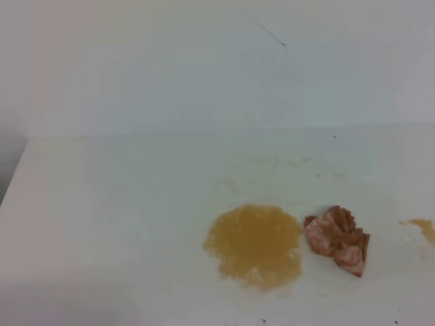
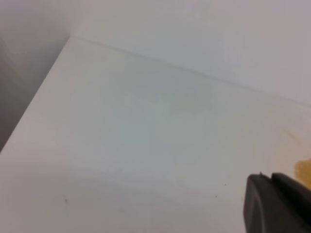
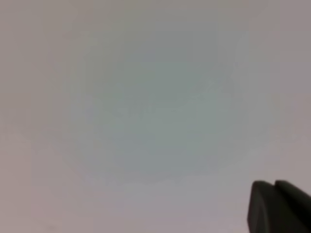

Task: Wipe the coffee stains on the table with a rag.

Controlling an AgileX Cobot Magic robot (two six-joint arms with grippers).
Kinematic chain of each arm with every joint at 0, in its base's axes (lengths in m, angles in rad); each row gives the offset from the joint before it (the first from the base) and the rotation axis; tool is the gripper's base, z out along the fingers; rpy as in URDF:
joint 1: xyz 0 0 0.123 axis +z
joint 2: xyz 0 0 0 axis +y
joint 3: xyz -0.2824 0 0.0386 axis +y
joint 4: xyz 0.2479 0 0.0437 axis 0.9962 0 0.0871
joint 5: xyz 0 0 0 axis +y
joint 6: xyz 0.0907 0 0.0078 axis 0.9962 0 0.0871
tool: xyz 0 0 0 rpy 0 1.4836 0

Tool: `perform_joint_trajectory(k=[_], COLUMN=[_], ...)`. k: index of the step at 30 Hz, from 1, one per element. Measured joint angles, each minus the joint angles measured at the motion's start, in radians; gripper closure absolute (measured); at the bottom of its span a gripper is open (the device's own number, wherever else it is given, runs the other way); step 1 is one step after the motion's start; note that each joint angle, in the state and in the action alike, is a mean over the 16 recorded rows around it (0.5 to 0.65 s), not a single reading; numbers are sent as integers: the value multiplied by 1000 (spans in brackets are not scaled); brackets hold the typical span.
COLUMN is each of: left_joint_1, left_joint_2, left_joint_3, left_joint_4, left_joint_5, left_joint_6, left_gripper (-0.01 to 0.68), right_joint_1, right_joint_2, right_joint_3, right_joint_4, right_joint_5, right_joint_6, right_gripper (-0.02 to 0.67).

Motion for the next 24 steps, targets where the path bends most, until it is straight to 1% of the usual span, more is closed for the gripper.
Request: perform_joint_trajectory(k=[5, 9, 20, 24], left_joint_1=[0, 0, 0, 0], left_joint_2=[0, 0, 0, 0], left_joint_3=[0, 0, 0, 0], left_joint_4=[0, 0, 0, 0], left_joint_5=[0, 0, -1, -1], left_joint_6=[0, 0, 0, 0], left_gripper=[676, 677, 677, 677], right_joint_1=[0, 0, 0, 0], right_joint_2=[48, 136, 529, 650], right_joint_3=[-41, -83, -263, -318], right_joint_4=[3, 8, 38, 90], right_joint_5=[117, 215, 501, 578], right_joint_6=[0, 0, -23, -48], right_gripper=[651, 651, 651, 651])
